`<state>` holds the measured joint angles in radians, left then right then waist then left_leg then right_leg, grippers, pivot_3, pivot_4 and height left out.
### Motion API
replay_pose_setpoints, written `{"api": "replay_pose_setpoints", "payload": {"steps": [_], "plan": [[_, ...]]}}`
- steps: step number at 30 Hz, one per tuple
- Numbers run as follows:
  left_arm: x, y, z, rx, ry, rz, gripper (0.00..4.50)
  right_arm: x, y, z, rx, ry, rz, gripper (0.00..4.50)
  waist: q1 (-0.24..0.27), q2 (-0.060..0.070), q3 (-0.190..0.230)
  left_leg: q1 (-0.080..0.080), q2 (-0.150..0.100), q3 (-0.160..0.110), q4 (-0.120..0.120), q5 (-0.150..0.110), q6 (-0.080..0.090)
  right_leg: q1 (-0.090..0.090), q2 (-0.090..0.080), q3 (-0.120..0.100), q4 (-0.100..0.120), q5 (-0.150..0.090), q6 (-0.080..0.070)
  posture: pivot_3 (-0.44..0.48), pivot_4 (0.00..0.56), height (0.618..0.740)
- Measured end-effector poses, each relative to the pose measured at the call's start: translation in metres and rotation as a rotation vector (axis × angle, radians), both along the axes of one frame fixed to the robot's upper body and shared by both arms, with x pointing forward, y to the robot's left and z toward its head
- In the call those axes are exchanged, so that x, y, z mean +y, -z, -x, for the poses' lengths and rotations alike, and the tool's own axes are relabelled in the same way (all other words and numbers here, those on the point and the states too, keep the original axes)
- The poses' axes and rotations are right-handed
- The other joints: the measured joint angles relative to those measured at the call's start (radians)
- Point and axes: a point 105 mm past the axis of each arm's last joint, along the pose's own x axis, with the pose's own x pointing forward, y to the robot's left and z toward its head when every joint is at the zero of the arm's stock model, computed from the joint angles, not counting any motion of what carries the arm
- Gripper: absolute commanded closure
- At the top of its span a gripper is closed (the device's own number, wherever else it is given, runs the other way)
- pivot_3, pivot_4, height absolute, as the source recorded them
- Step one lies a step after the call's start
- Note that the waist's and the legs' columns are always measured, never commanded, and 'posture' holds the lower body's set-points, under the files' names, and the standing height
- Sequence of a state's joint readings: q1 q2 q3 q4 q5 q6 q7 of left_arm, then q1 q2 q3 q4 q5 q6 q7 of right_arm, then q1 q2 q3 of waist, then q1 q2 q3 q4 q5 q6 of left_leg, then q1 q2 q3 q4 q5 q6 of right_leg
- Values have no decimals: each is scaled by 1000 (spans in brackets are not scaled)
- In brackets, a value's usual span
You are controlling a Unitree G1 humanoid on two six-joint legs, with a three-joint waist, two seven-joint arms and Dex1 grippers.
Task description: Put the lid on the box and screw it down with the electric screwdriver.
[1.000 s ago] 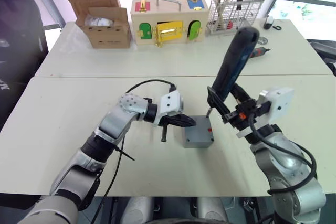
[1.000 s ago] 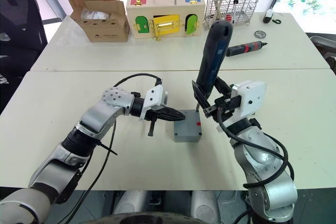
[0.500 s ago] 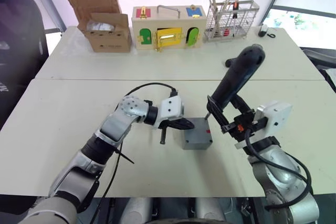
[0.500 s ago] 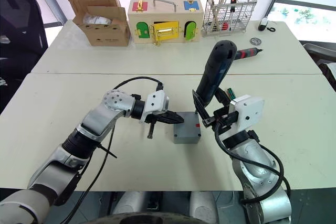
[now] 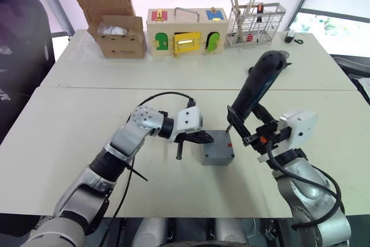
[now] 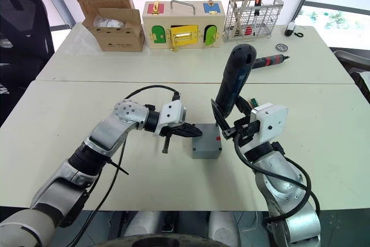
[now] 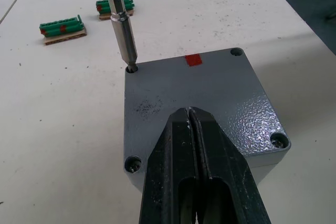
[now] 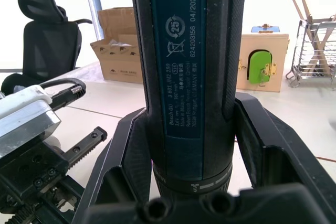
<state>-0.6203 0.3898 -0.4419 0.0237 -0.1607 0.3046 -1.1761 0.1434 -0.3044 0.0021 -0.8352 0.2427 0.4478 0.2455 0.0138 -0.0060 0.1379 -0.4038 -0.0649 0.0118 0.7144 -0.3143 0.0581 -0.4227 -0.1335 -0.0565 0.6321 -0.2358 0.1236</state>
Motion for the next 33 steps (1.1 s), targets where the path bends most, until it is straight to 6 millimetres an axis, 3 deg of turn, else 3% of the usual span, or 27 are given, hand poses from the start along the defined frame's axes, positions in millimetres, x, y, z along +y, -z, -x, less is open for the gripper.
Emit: {"api": "replay_pose_setpoints", "payload": {"steps": [18, 33], "plan": [[-2, 3, 5, 15, 5, -4, 4500, -1, 5, -2, 32, -6, 58, 2610, 2, -6, -10, 0, 0, -9, 0, -2, 2, 6, 0, 0, -5, 0, -1, 0, 150, 694], [-3, 6, 6, 9, 10, 8, 4500, -7, 0, -3, 31, -13, 6, 2610, 2, 0, -7, 1, -2, -17, -2, -2, 2, 12, 1, 0, -12, -1, -1, 0, 150, 694]]}}
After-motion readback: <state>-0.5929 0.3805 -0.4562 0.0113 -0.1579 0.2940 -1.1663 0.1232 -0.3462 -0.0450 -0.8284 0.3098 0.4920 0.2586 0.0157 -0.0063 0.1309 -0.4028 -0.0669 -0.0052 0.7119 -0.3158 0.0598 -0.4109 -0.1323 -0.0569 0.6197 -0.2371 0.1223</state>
